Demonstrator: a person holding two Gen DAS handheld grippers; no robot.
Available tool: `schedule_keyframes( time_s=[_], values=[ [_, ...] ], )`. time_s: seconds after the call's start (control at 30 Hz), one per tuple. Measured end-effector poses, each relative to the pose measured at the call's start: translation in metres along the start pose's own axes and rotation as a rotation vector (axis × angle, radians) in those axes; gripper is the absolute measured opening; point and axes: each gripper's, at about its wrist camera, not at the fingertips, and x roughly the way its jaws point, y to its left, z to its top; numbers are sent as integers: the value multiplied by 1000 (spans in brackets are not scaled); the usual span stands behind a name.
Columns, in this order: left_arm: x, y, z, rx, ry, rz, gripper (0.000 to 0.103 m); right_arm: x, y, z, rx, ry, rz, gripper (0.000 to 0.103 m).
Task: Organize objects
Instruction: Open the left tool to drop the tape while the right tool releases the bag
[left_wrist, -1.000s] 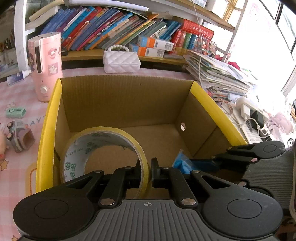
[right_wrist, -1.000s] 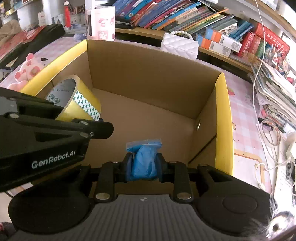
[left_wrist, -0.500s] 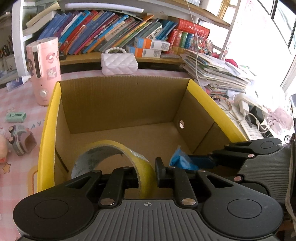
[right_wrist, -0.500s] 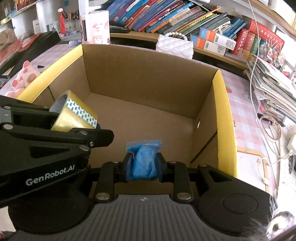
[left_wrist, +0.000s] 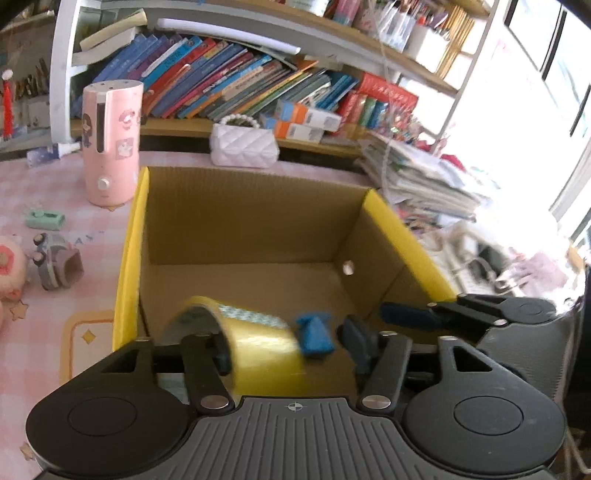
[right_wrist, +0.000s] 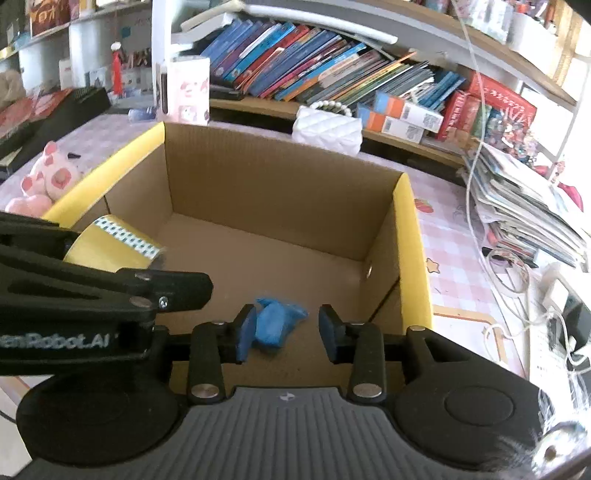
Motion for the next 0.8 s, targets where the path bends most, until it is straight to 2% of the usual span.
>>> schedule_keyframes(
  time_s=[0.07,0.27,0.8],
  values=[
    [-6,-1,-2,-15,-5,-25,72,-7,1,-2,14,-10,-7,44],
    [-26,-9,-10,4,-30,-57,84,-31,4,-12,79,-36,-42,48],
    [-75,0,-31,17,-87,-69,85,-81,29,-35,120,-118,-160,54]
  ],
)
